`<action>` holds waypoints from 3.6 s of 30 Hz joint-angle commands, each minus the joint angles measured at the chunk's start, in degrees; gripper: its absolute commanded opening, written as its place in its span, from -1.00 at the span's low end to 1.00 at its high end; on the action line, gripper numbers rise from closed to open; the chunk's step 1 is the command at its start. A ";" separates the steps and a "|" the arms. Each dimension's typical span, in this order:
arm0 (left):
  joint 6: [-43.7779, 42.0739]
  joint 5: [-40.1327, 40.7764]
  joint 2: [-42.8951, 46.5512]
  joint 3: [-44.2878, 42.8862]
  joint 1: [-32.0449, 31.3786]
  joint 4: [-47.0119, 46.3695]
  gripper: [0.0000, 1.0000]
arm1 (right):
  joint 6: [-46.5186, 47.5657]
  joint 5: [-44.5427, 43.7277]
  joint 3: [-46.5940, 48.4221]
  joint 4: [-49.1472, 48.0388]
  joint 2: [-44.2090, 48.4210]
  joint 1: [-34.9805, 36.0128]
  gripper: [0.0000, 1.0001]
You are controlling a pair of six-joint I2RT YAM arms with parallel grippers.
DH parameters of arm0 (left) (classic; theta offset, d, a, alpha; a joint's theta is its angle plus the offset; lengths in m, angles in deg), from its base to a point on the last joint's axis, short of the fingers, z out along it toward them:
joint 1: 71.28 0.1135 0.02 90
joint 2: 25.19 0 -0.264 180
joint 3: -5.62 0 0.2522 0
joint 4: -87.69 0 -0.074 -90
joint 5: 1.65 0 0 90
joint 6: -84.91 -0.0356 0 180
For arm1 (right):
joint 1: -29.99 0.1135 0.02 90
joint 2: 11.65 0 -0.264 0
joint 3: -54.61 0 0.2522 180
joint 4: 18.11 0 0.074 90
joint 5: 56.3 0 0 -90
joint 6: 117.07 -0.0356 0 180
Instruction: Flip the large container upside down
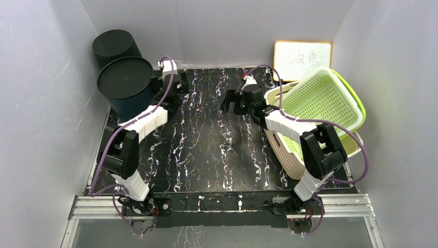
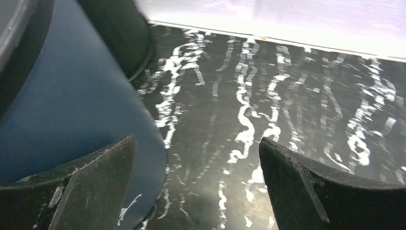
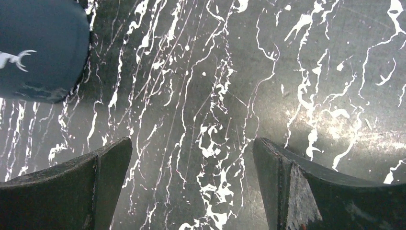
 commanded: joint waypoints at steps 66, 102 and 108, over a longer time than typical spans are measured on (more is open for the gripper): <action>5.69 -33.54 35.56 17.31 -7.90 28.68 0.97 | 8.70 -51.83 13.20 27.28 17.32 -9.23 0.76; 5.63 -33.55 33.70 20.77 -8.01 26.47 0.97 | 11.03 -41.94 13.24 14.64 23.72 -19.92 -1.00; 5.68 -33.79 34.28 20.64 -8.00 27.06 0.97 | 10.82 -41.41 11.87 14.51 24.90 -19.98 -0.08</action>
